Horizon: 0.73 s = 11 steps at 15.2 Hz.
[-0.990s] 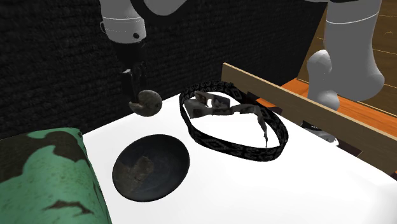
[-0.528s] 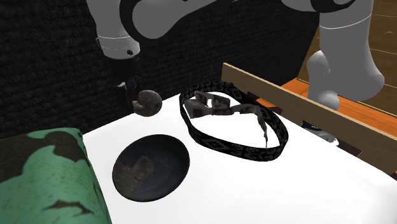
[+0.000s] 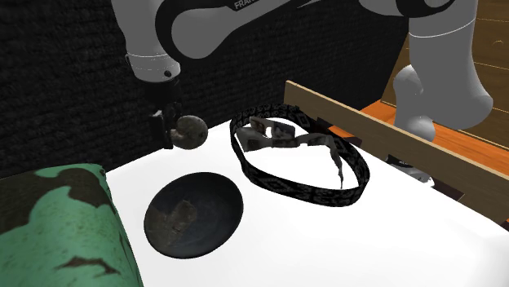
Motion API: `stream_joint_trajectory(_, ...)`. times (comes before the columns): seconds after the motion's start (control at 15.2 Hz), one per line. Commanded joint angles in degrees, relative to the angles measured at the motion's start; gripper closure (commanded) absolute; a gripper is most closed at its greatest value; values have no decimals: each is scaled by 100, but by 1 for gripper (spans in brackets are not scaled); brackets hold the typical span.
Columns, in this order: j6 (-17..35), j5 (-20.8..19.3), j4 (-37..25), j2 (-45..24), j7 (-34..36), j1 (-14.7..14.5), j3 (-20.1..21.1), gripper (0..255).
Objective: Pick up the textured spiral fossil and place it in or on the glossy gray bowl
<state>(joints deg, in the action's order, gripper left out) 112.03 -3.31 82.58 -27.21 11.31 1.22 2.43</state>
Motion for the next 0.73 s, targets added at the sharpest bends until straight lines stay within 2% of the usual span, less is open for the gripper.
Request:
stream_joint_trajectory(0.0,0,0,0,0,0,0,0,0)
stream_joint_trajectory(0.07,0,0,0,0,0,0,0,255)
stream_joint_trajectory(0.66,1,0,0,0,0,0,0,255)
